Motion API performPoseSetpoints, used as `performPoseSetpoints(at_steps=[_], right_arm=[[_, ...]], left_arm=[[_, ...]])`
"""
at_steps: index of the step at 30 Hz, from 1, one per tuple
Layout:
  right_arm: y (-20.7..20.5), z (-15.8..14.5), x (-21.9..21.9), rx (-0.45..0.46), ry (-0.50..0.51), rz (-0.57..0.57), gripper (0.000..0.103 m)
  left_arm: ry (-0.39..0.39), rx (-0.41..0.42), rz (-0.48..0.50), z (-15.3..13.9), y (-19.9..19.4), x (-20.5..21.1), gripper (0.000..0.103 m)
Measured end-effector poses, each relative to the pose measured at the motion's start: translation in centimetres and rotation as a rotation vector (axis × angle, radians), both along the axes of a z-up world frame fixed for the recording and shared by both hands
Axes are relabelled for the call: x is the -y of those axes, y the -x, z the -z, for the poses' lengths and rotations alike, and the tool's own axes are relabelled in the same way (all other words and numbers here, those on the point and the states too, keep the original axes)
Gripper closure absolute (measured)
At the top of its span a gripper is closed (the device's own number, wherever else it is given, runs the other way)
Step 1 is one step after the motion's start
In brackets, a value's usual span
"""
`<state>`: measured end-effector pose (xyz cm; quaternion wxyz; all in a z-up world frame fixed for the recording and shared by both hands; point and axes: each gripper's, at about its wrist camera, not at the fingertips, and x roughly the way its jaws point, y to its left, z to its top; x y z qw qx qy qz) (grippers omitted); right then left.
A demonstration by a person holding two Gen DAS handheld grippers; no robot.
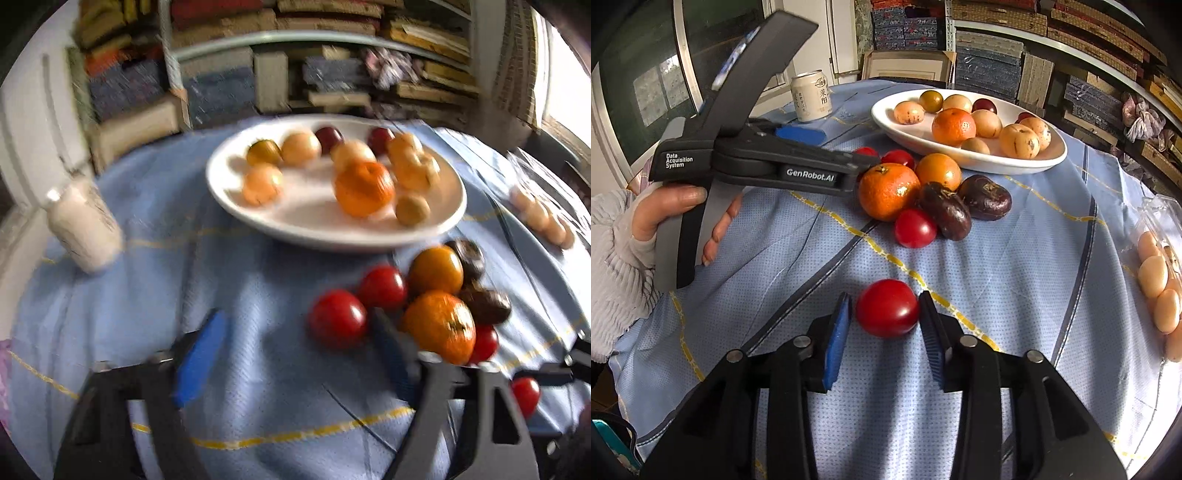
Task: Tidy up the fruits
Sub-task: 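Grasp a red tomato with the left tool while the right tool holds its tomato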
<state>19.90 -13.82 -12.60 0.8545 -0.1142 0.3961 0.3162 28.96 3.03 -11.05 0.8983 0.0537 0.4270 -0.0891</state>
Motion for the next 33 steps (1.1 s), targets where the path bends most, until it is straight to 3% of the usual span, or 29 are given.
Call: performPoseSetpoints(at_steps=[3,13,19,33], right_arm=[[0.0,0.0,0.0,0.000,0.000,0.000,0.065],[0.0,0.0,0.0,-0.002,-0.002,-0.001,0.065],[0.0,0.0,0.0,-0.001,-0.002,0.000,0.065],[0.0,0.0,0.0,-0.002,-0.002,0.000,0.065]], left_arm=[[0.002,0.013,0.010,0.1,0.2,0.2,0.059],[-0.004,0.007,0.030,0.2,1.0,0.1,0.059],[0.071,0.038,0.041,-0.5,1.2,-0.4,0.059],[0.119,-0.011,0.052,0.0,0.0,-0.2,0.060]])
